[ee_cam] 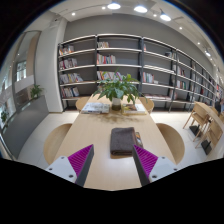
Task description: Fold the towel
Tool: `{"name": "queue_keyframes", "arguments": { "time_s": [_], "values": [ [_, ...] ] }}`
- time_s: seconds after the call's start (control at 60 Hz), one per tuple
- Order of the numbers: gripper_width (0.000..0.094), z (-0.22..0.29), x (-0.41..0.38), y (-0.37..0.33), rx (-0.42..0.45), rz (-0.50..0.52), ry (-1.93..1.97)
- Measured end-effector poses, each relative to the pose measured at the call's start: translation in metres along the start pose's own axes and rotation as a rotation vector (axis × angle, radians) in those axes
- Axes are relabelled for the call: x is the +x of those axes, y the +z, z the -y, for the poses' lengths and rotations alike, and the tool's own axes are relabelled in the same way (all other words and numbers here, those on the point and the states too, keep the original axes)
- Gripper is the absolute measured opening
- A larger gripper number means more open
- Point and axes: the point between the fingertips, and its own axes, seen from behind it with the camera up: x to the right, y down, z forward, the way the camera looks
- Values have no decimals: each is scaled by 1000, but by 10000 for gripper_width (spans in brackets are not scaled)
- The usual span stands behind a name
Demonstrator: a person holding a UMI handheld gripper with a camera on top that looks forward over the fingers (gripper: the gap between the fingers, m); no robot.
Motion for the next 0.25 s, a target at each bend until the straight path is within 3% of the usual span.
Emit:
{"name": "queue_keyframes", "arguments": {
  "time_s": [0.25],
  "values": [
    [771, -6, -9, -18, -2, 17, 2]
  ]
}}
